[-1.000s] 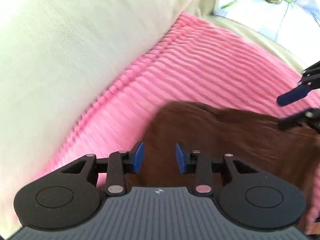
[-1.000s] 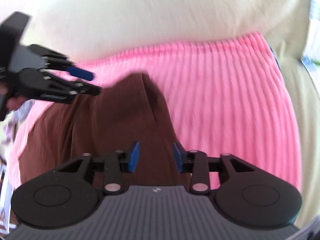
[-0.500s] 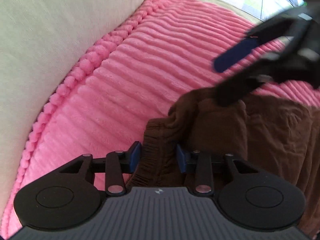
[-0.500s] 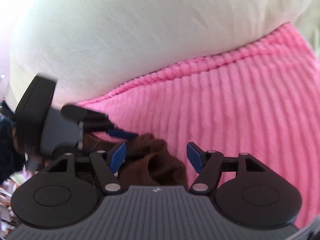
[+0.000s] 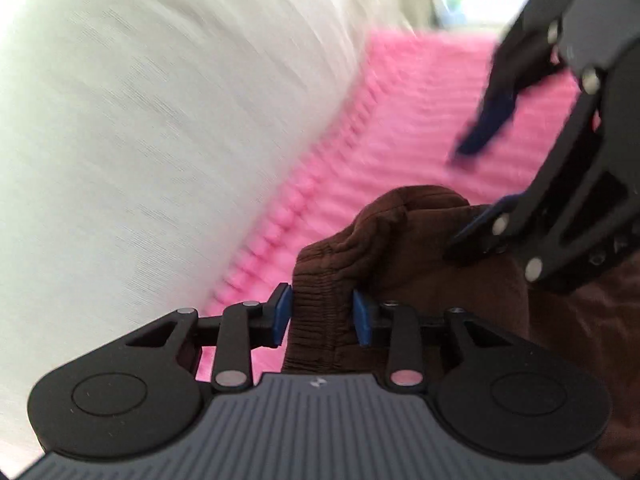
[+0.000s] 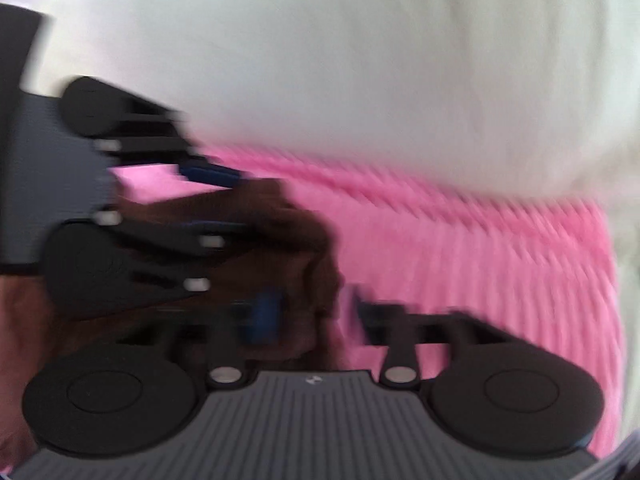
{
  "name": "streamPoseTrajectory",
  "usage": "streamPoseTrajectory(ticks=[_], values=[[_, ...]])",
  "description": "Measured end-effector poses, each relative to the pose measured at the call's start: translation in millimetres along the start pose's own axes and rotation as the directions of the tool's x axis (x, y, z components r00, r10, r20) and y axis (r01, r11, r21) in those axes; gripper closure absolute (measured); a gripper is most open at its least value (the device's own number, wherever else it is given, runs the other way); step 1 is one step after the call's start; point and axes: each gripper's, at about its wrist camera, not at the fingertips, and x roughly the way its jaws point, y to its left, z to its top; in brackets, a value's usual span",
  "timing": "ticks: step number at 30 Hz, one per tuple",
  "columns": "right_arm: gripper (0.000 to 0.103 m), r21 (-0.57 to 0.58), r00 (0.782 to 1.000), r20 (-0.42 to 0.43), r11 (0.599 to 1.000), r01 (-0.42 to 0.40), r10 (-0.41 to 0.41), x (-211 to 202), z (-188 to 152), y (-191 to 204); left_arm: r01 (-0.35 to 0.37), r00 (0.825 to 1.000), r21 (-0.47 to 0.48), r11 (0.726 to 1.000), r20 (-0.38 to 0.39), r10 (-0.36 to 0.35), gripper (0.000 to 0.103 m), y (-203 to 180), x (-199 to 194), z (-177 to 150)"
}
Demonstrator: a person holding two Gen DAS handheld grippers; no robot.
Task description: Fold clothes
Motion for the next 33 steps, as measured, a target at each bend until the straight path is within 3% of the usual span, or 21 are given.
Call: streamPoseTrajectory(ticks=[2, 6, 7, 11, 13, 16, 18, 19, 20, 24, 28, 33], values=[[0.041, 0.077, 0.998, -0.053, 0.997, 0.031, -0.027, 5, -6, -10, 0.03, 0.999, -0.043, 0.999, -0.013, -0.031, 0.059, 5, 10, 3], [0.039, 0.293, 0.994, -0.09, 0.955, -0.036, 0.065, -34, -40, -36, 0.127, 0.991, -0.193, 0.973, -0.021, -0.133, 0.056, 42, 4, 4], [0.038, 0.304, 0.992, -0.111, 0.953, -0.021, 0.057, -45, -52, -38, 0.121, 0.991, -0.176, 0.977, -0.03, -0.128, 0.052, 42, 7, 3], [0.038, 0.325, 0.978, -0.2, 0.946, 0.007, 0.061, -95, -104, -44, 0.107, 0.993, -0.106, 0.989, -0.043, -0.112, 0.052, 33, 18, 5], [0.039, 0.329, 0.959, -0.264, 0.944, -0.009, 0.102, -108, -129, -47, 0.099, 0.994, -0.082, 0.992, -0.045, -0.103, 0.052, 28, 20, 9], [0.047, 0.267, 0.942, -0.312, 0.963, -0.036, 0.122, -120, -154, -42, 0.092, 0.994, -0.061, 0.994, -0.05, -0.096, 0.052, 23, 23, 12], [0.063, 0.247, 0.942, -0.312, 0.968, -0.045, 0.124, -132, -159, -42, 0.09, 0.994, -0.046, 0.995, -0.05, -0.092, 0.052, 22, 23, 12], [0.086, 0.247, 0.941, -0.313, 0.968, -0.049, 0.127, -133, -157, -43, 0.09, 0.994, -0.042, 0.995, -0.05, -0.092, 0.052, 22, 23, 12], [0.097, 0.246, 0.941, -0.313, 0.968, -0.052, 0.13, -135, -156, -45, 0.09, 0.994, -0.039, 0.995, -0.051, -0.092, 0.052, 22, 23, 13], [0.1, 0.297, 0.947, -0.305, 0.955, -0.004, 0.099, -158, -161, -44, 0.081, 0.996, -0.009, 0.997, -0.048, -0.081, 0.052, 18, 25, 15], [0.101, 0.502, 0.937, -0.331, 0.862, 0.075, 0.112, -166, -188, -44, 0.062, 0.997, 0.012, 0.998, -0.044, -0.062, 0.052, 7, 31, 16], [0.102, 0.465, 0.925, -0.378, 0.873, 0.145, 0.047, -140, -187, -37, 0.027, 0.999, 0.063, 0.998, -0.033, -0.025, 0.052, 2, 23, 17]])
